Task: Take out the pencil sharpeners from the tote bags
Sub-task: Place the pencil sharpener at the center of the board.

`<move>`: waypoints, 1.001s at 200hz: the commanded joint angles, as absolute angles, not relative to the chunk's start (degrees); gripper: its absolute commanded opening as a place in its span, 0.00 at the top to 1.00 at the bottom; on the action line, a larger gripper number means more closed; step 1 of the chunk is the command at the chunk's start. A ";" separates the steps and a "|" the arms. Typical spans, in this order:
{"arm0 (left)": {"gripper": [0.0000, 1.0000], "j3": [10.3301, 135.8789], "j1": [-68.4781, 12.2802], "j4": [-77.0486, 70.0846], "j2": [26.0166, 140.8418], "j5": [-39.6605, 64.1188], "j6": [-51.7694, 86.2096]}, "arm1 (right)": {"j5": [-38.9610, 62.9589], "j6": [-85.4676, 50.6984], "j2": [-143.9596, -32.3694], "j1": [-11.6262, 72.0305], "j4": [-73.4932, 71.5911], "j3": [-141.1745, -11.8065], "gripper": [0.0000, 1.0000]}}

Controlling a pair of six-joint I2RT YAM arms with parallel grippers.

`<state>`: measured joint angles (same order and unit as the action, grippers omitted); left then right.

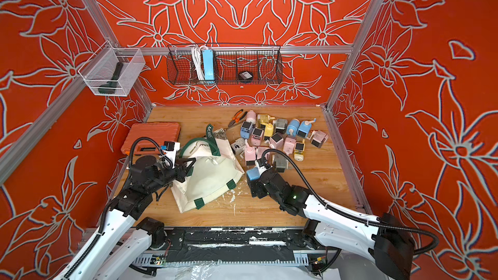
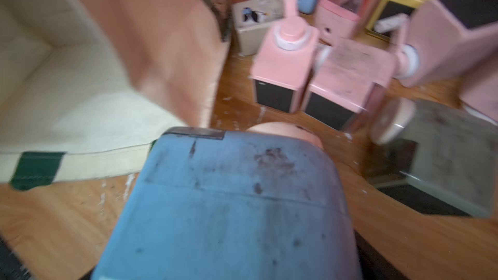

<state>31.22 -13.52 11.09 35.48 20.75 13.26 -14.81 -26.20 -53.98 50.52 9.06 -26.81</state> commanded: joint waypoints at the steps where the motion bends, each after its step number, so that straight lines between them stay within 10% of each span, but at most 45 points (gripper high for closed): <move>1: 1.00 30.76 -13.62 11.36 34.72 19.80 13.36 | -20.49 -31.64 -53.60 48.73 12.73 -25.52 0.36; 93: 1.00 30.59 -13.62 11.25 34.63 20.03 13.34 | -23.83 -34.86 -69.19 45.22 11.29 -28.99 0.33; 147: 1.00 30.50 -13.65 11.07 34.91 20.35 13.38 | -21.55 -35.18 -73.86 43.84 11.53 -30.97 0.07; 200: 1.00 30.26 -13.63 10.73 34.72 20.74 13.44 | -19.07 -29.86 -69.10 43.84 15.84 -33.58 0.02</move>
<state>31.00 -13.52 11.09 35.24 20.71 13.28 -20.47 -33.04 -72.47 44.23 12.05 -30.79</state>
